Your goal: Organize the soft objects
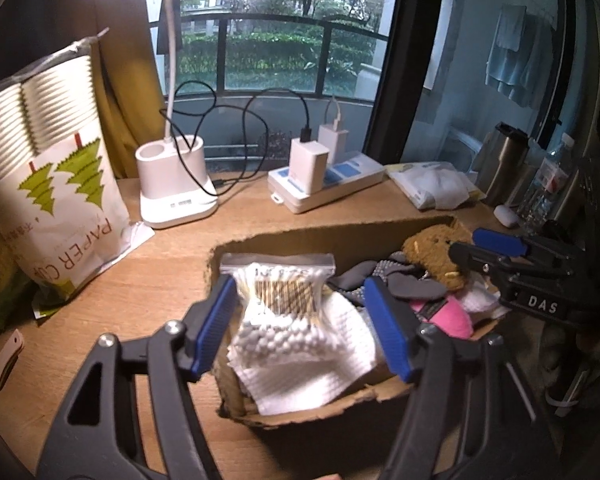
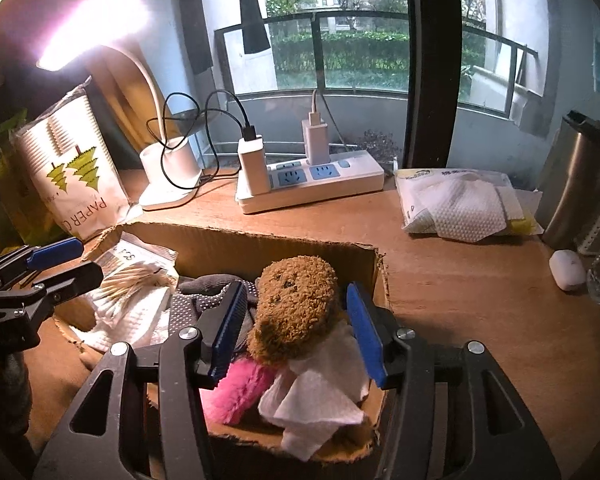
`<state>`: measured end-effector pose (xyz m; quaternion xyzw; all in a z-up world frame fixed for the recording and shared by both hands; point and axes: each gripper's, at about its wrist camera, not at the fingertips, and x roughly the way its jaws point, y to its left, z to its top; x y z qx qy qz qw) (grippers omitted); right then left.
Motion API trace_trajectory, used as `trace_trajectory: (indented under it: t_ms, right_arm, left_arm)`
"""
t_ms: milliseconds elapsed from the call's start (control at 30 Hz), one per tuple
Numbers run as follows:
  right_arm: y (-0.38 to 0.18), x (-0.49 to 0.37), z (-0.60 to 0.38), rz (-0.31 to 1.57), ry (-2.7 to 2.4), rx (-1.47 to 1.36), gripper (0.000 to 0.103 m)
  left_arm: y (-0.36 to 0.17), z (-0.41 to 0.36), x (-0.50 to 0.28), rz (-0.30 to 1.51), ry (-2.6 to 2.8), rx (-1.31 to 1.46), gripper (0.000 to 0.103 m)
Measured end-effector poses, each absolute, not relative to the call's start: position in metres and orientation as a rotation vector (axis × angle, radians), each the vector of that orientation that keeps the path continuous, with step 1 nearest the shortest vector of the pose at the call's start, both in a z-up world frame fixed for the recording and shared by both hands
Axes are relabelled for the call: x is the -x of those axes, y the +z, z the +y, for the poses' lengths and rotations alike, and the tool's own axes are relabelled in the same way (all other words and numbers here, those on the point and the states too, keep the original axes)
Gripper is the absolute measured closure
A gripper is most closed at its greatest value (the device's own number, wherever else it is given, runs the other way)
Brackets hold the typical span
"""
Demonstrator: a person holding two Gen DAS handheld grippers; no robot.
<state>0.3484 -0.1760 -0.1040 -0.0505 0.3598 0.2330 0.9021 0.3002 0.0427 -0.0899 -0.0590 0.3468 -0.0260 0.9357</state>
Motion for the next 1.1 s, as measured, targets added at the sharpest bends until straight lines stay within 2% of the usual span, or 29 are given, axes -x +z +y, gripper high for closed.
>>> trace_trajectory:
  t_ms: [1100]
  right_arm:
    - [-0.064, -0.263, -0.182, 0.645, 0.479, 0.125, 0.048]
  left_arm:
    - [-0.056, 0.039, -0.216, 0.609, -0.073, 0.109, 0.035]
